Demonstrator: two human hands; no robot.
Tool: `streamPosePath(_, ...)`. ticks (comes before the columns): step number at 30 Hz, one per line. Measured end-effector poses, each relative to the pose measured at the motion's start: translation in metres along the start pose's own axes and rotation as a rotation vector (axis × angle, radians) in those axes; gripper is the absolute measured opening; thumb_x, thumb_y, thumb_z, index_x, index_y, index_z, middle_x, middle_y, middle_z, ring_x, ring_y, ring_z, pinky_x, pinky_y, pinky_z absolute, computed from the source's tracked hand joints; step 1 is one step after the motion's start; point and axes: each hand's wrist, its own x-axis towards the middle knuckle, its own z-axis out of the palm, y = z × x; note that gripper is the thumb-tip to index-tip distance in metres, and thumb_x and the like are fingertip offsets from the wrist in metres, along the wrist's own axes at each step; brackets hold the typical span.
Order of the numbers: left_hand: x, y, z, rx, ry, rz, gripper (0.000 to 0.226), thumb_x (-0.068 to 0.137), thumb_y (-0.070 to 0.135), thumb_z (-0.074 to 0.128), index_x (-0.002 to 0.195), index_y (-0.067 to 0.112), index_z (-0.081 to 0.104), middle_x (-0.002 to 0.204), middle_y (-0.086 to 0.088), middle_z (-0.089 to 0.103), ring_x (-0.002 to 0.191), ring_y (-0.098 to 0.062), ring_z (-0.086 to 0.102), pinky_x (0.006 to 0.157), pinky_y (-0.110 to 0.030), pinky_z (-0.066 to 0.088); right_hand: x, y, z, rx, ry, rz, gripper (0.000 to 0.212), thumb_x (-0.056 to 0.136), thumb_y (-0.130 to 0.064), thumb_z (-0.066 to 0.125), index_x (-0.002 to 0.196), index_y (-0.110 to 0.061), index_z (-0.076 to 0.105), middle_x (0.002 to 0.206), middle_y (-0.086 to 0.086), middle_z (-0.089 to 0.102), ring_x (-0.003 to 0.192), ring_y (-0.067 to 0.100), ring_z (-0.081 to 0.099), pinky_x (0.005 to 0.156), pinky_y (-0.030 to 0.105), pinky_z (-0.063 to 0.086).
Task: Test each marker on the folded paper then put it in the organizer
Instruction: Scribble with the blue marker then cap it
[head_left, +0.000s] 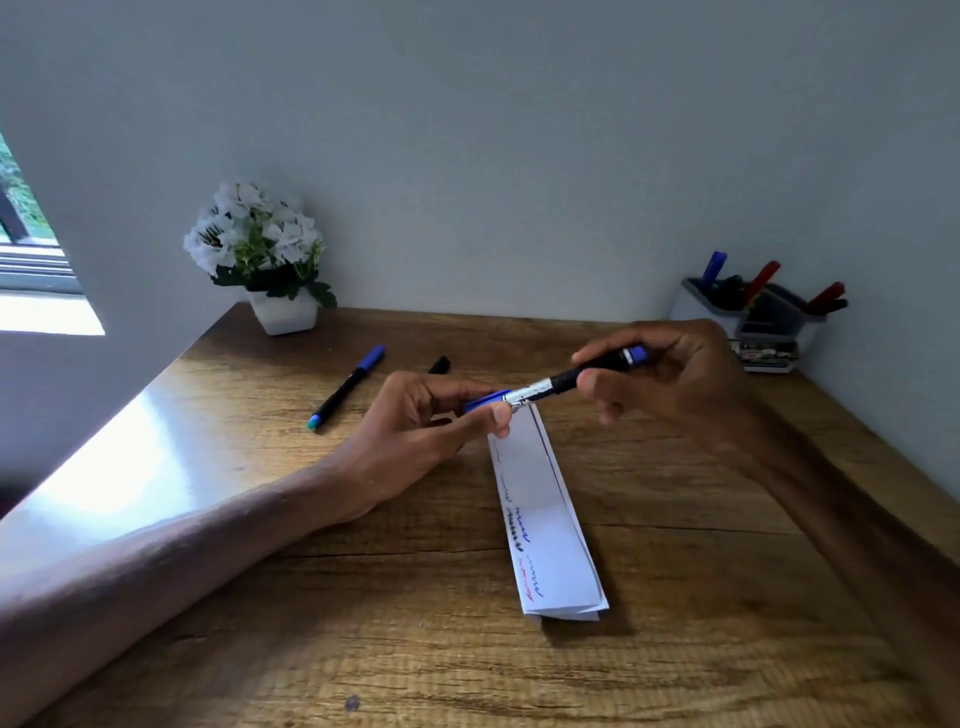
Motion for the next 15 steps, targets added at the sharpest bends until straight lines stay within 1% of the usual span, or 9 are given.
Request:
streamPosePath(2, 0.0, -0.001, 0.0, -0.003, 0.038, -0.002, 0.021, 0.093, 0.019, 0.071, 0.109, 0.008, 0.078, 0.1, 0.005, 0.08, 0.077, 0.004, 0.069, 0.063, -0.007, 0.046, 0.0, 0.003, -0.006, -0.244, 0.011, -0.04, 0.022, 0.077, -0.018, 0.085, 0.099, -0.018, 0.08, 0.089, -0.006, 0.08, 0.075, 0.011, 0.075, 0.068, 0.028, 0.063)
streamPosePath(4, 0.001, 0.0, -0.001, 0.003, 0.073, 0.0, 0.019, 0.091, 0.021, 0.072, 0.106, 0.011, 0.078, 0.102, 0.007, 0.08, 0.082, 0.002, 0.071, 0.064, -0.008, 0.049, -0.001, 0.004, -0.003, -0.468, -0.024, -0.062, 0.024, 0.076, -0.028, 0.086, 0.1, -0.028, 0.08, 0.09, -0.023, 0.076, 0.085, 0.0, 0.073, 0.073, 0.03, 0.063)
streamPosePath(5, 0.001, 0.0, -0.001, 0.012, 0.086, 0.005, 0.019, 0.092, 0.021, 0.073, 0.105, 0.01, 0.078, 0.101, 0.007, 0.08, 0.08, 0.002, 0.071, 0.062, -0.008, 0.048, -0.001, 0.003, 0.002, -0.555, -0.049, -0.086, 0.026, 0.077, -0.033, 0.085, 0.102, -0.032, 0.079, 0.092, -0.026, 0.074, 0.087, -0.002, 0.071, 0.074, 0.032, 0.062)
streamPosePath(7, 0.002, 0.0, 0.001, 0.027, 0.088, 0.023, 0.02, 0.092, 0.02, 0.072, 0.104, 0.006, 0.078, 0.094, 0.006, 0.081, 0.072, 0.002, 0.069, 0.058, -0.008, 0.046, 0.0, 0.002, 0.014, -0.633, -0.103, -0.146, 0.028, 0.081, -0.04, 0.082, 0.108, -0.034, 0.077, 0.097, -0.023, 0.075, 0.089, -0.001, 0.068, 0.074, 0.034, 0.058)
streamPosePath(9, 0.002, 0.001, 0.005, 0.038, 0.074, 0.049, 0.02, 0.092, 0.021, 0.072, 0.104, 0.006, 0.078, 0.088, 0.005, 0.08, 0.067, 0.002, 0.067, 0.057, -0.009, 0.045, 0.001, -0.002, 0.025, -0.625, -0.123, -0.172, 0.029, 0.085, -0.039, 0.079, 0.112, -0.031, 0.076, 0.101, -0.018, 0.077, 0.088, 0.001, 0.066, 0.071, 0.027, 0.055)
streamPosePath(10, 0.002, 0.002, 0.007, 0.034, 0.071, 0.06, 0.021, 0.092, 0.022, 0.071, 0.104, 0.007, 0.078, 0.088, 0.005, 0.08, 0.067, 0.001, 0.067, 0.057, -0.009, 0.045, 0.001, -0.004, 0.029, -0.637, -0.123, -0.18, 0.028, 0.086, -0.038, 0.078, 0.113, -0.03, 0.076, 0.1, -0.016, 0.077, 0.086, 0.001, 0.065, 0.069, 0.023, 0.052)
streamPosePath(12, 0.006, 0.003, 0.009, 0.012, 0.073, 0.081, 0.023, 0.092, 0.026, 0.07, 0.106, 0.01, 0.076, 0.093, 0.003, 0.08, 0.075, -0.002, 0.069, 0.062, -0.012, 0.048, 0.001, -0.006, 0.029, -0.684, -0.101, -0.162, 0.024, 0.09, -0.036, 0.074, 0.113, -0.029, 0.075, 0.099, -0.014, 0.076, 0.083, 0.0, 0.064, 0.069, 0.02, 0.051)
streamPosePath(15, 0.018, 0.002, 0.013, 0.039, 0.142, 0.123, 0.021, 0.095, 0.027, 0.067, 0.113, 0.017, 0.072, 0.098, 0.004, 0.079, 0.09, -0.01, 0.074, 0.071, -0.02, 0.054, 0.005, -0.002, 0.008, -0.702, 0.034, -0.051, 0.02, 0.092, -0.035, 0.07, 0.112, -0.029, 0.071, 0.1, -0.013, 0.075, 0.085, -0.001, 0.067, 0.076, 0.028, 0.056)
